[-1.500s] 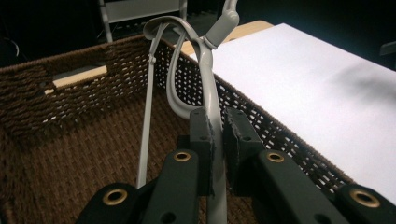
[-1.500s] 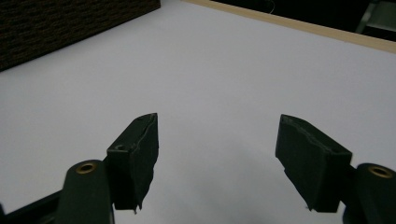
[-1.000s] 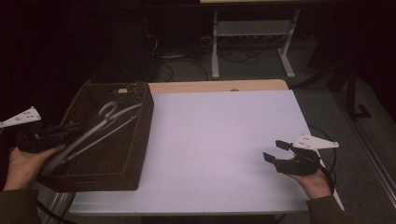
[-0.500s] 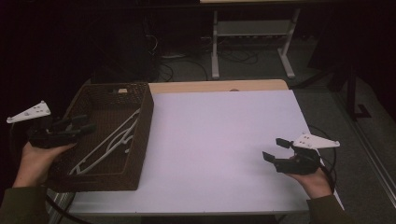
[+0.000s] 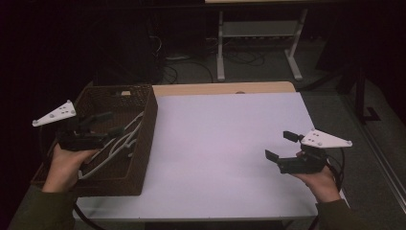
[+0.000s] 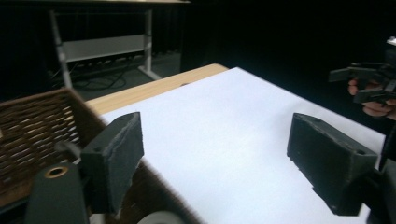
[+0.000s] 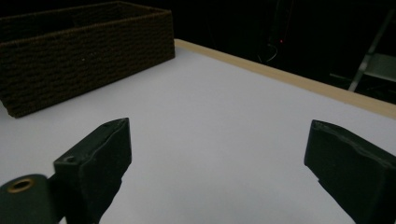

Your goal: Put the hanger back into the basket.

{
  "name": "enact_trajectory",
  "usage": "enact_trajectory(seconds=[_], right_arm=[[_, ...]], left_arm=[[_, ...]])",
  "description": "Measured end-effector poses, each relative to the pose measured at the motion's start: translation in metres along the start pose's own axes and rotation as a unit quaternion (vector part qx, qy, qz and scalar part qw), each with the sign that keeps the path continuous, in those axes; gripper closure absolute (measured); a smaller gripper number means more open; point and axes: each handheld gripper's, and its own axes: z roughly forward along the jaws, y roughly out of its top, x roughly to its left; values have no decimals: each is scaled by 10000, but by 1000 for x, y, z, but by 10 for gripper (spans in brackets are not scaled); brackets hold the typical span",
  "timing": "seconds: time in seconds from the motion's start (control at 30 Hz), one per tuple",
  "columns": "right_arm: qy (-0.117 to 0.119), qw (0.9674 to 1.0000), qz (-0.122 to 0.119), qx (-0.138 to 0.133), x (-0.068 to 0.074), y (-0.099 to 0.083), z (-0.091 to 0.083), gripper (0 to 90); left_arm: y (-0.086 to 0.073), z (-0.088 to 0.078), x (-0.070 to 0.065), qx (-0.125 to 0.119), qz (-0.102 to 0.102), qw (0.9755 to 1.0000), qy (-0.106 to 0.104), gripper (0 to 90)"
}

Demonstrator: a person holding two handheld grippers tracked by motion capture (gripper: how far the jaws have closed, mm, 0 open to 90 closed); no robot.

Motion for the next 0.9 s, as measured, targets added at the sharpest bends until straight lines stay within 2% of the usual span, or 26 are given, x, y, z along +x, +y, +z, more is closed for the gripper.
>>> enact_trajectory(seconds=[0.03, 0.07, 0.23, 0.33, 0.53, 0.9], right_arm=[[15, 9998, 48, -171, 1, 6, -1, 36], [30, 9997, 55, -225, 1, 7, -1, 33], [32, 9994, 52, -336, 3, 16, 0, 17], [42, 9991, 39, -411, 5, 22, 1, 14], [69, 9986, 47, -523, 5, 33, 3, 5], [147, 9975, 31, -686, 9, 48, 8, 3]], left_arm=[[0, 8, -10, -46, 45, 10000, -62, 146], [0, 11, -13, -76, 55, 9999, -90, 138], [-4, 30, -30, -220, 131, 9992, -314, 103], [-7, 40, -36, -214, 219, 9990, -340, 83], [-17, 53, -42, -322, 149, 9982, -483, 29], [-33, 66, -46, -355, 195, 9984, -397, 19]])
